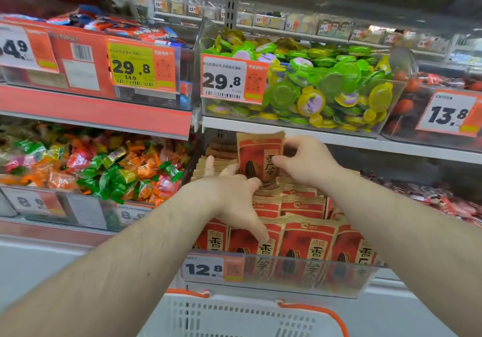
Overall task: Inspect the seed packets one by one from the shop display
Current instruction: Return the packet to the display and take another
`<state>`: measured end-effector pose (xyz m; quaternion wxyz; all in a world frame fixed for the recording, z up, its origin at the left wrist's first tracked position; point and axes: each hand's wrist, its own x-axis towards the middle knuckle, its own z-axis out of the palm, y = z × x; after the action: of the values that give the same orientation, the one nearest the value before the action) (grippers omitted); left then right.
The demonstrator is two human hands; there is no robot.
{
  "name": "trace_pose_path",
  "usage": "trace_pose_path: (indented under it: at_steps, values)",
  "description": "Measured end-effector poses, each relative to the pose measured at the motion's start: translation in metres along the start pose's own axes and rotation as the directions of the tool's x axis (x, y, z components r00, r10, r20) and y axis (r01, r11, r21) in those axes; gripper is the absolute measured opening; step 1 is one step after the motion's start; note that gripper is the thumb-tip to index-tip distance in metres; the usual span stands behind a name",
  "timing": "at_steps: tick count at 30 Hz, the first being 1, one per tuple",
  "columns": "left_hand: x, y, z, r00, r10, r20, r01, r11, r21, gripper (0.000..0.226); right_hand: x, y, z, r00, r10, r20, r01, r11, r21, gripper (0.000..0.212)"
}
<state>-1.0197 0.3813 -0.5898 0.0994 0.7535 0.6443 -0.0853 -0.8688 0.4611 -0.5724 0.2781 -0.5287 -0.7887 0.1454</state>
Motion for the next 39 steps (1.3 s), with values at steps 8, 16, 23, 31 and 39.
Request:
trace_pose_path:
  at_steps: [8,16,23,31,39]
  values:
    - [-0.003,0.004,0.001,0.999,-0.041,-0.013,0.041,0.999,-0.024,0.108,0.009,-0.002,0.015,0.999,-0.002,0.048,0.007,0.995,-0.095,0.004]
    - [-0.003,0.003,0.004,0.998,-0.042,-0.043,0.040,0.998,-0.045,0.100,0.005,0.008,0.016,0.997,-0.072,-0.012,0.070,0.992,-0.108,0.014]
    - [-0.003,0.002,0.005,0.998,-0.049,-0.031,0.047,0.997,-0.069,0.103,0.016,0.006,0.017,0.991,0.015,0.130,0.018,0.968,-0.250,0.009]
    - [0.004,0.001,-0.006,0.993,-0.082,0.085,0.089,0.992,-0.084,0.117,0.031,-0.007,0.017,0.965,0.113,0.238,-0.018,0.929,-0.371,0.047]
    - [0.016,-0.001,-0.004,0.992,-0.111,0.064,0.116,0.990,-0.081,0.106,0.005,0.001,0.014,0.942,-0.240,0.234,0.302,0.912,-0.277,0.030]
